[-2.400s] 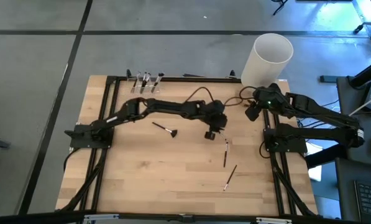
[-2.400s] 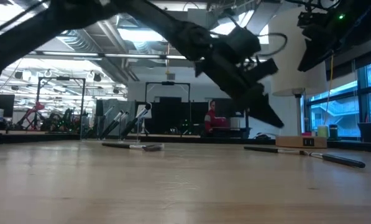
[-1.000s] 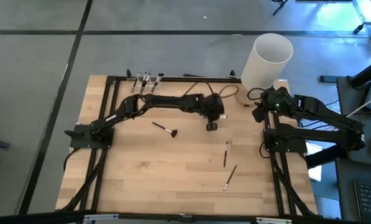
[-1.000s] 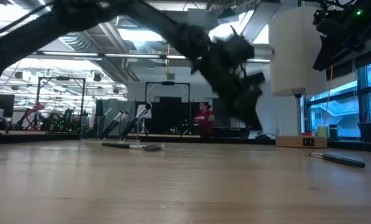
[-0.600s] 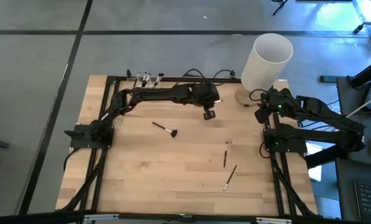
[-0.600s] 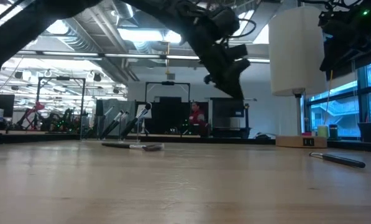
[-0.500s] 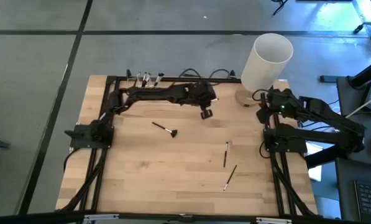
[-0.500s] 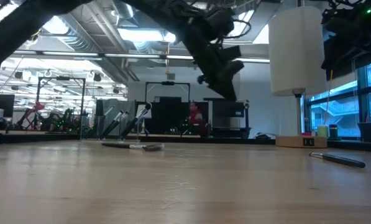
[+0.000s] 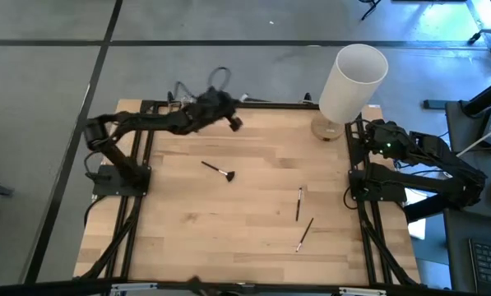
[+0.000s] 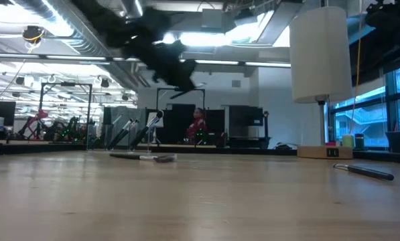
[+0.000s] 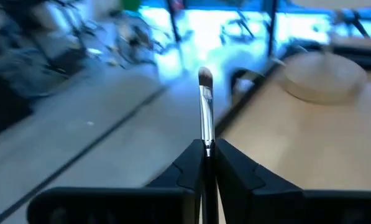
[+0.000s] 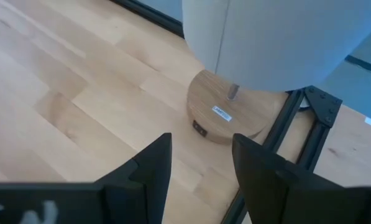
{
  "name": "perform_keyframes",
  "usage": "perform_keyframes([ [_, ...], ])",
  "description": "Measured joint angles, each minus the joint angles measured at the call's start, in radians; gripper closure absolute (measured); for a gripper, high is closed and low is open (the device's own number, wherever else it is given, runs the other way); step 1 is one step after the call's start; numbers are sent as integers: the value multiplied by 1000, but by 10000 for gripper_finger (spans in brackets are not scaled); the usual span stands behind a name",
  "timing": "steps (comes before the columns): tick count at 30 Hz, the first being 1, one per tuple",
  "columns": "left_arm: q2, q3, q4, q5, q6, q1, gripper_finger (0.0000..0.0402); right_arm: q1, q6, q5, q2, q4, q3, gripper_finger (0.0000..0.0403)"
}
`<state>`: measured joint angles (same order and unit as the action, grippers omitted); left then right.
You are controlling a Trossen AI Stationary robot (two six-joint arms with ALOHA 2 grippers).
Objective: Put items in baskets/containers
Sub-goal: Put the black eyeshadow brush into the transparent organizer
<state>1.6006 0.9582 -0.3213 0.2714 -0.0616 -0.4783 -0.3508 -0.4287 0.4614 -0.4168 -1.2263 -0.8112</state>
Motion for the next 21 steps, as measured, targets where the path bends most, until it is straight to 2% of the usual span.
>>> perform_keyframes([
  [4, -72, -182, -220, -1, 6, -103, 370, 0, -16, 1, 0, 0, 0, 235],
  [8, -83, -304, -331, 0, 1, -187, 372, 0, -28, 1, 0, 0, 0, 235],
  [21, -84, -441, -526, -23, -56, -372, 369, 0, -32, 39, 0, 0, 0, 235],
])
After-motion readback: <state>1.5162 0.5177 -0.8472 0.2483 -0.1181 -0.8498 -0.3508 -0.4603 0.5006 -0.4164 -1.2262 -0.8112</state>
